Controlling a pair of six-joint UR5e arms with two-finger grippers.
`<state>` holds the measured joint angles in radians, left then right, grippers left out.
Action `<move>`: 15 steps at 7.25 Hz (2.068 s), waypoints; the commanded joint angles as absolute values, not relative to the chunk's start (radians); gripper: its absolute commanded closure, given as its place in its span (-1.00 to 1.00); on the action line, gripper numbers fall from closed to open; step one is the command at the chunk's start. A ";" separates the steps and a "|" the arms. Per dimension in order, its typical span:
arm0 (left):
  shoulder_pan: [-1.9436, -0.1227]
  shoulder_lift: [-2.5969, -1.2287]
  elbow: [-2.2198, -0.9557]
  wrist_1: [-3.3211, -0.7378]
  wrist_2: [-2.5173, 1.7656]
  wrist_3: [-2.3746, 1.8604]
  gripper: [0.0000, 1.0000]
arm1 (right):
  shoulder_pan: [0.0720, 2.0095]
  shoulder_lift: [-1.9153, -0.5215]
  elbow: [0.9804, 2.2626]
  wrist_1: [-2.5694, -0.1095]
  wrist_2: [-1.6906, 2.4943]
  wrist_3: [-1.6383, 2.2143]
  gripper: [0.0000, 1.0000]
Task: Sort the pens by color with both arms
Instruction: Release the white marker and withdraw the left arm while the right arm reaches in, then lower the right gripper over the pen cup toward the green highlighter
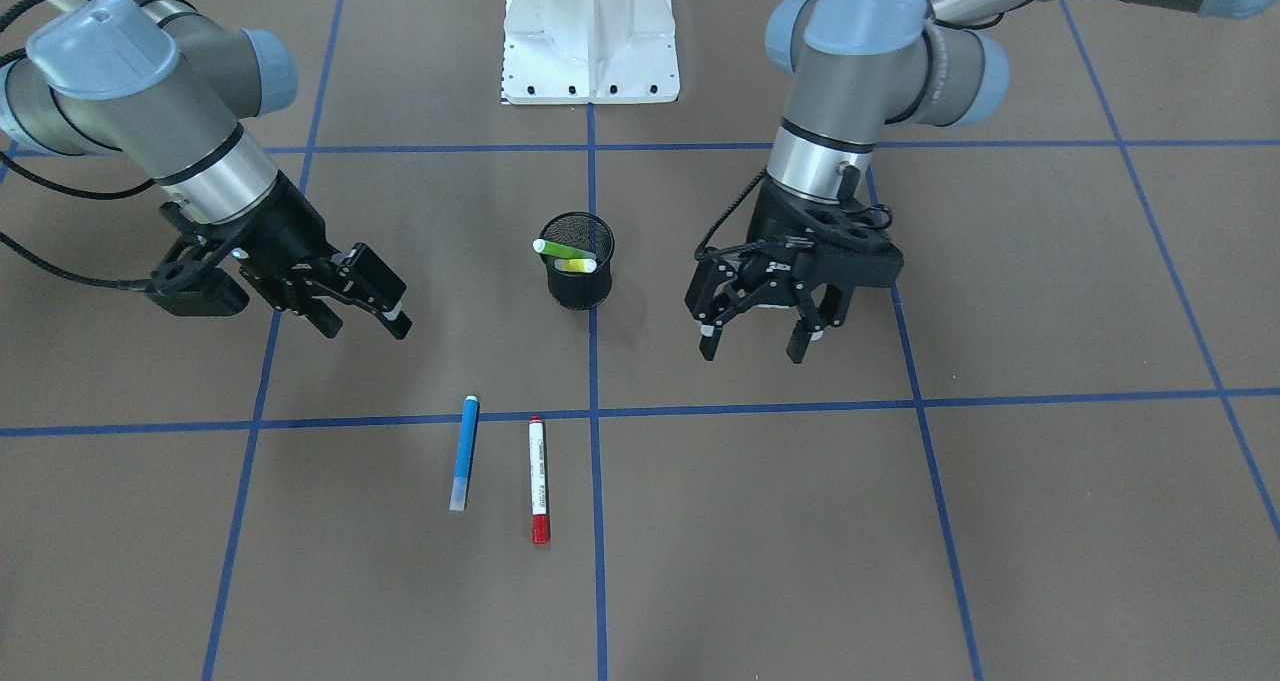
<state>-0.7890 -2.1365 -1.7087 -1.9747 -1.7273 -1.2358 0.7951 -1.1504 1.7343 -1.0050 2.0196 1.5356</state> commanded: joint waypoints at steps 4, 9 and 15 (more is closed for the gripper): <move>-0.966 -2.039 -1.701 -1.982 -1.988 -1.091 -0.97 | 0.785 -0.992 1.549 -1.008 2.382 1.573 -0.85; -0.982 -2.000 -1.704 -1.991 -2.046 -1.091 -0.97 | 0.747 -0.965 1.500 -1.031 2.462 1.617 -0.66; -0.980 -1.993 -1.704 -1.991 -2.046 -1.092 -0.97 | 0.712 -0.954 1.496 -1.029 2.473 1.667 -0.26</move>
<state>-0.9801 -1.9927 -1.7041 -1.9911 -2.0462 -1.0922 0.7131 -0.9556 1.4961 -1.0291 2.4734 1.6693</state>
